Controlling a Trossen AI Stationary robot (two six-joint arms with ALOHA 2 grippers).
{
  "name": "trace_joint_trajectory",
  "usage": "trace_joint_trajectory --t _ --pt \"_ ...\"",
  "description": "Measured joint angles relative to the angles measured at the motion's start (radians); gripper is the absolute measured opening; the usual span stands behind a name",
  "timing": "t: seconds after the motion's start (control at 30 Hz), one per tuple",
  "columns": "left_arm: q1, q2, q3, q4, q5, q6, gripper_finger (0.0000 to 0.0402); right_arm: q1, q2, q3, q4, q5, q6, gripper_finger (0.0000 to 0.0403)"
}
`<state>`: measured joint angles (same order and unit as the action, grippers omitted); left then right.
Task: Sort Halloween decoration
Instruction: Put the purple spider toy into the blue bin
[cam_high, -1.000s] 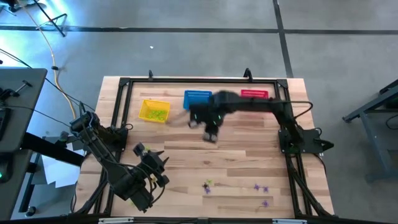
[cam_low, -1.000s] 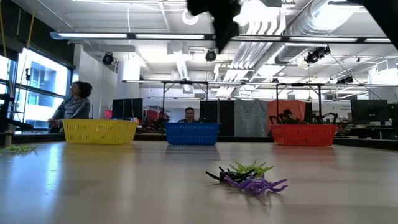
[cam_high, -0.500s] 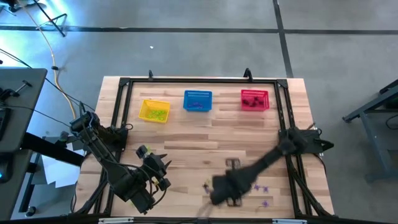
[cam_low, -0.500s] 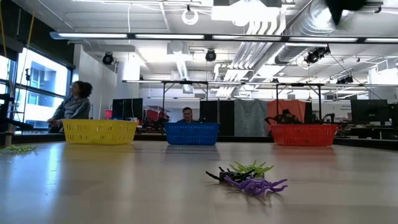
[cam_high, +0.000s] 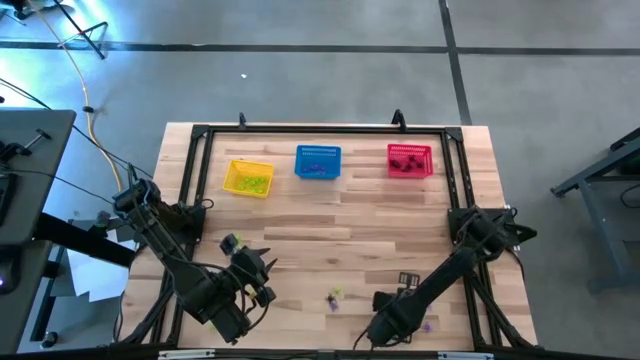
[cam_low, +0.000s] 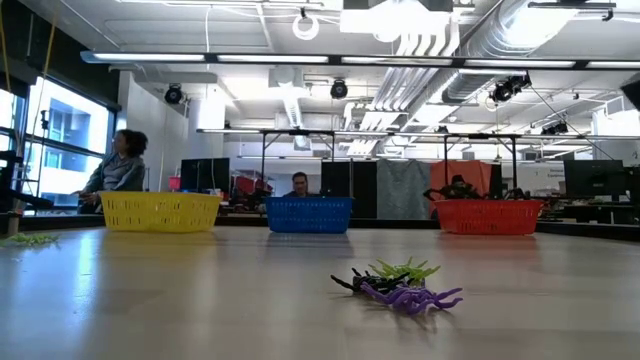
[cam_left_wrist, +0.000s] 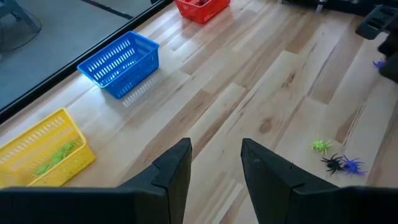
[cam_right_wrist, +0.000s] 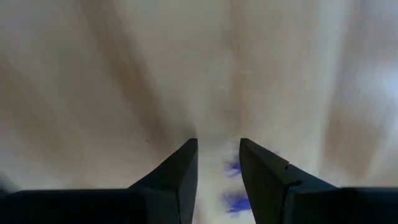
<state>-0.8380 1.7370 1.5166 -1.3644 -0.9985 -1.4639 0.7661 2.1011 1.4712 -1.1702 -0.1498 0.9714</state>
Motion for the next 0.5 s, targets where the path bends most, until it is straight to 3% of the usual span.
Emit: trace_joint_trajectory --t 0.5 --pt "0.068 0.0 0.0 0.002 0.021 0.045 0.0131 0.029 -0.046 0.005 -0.097 0.038 0.019 0.0113"
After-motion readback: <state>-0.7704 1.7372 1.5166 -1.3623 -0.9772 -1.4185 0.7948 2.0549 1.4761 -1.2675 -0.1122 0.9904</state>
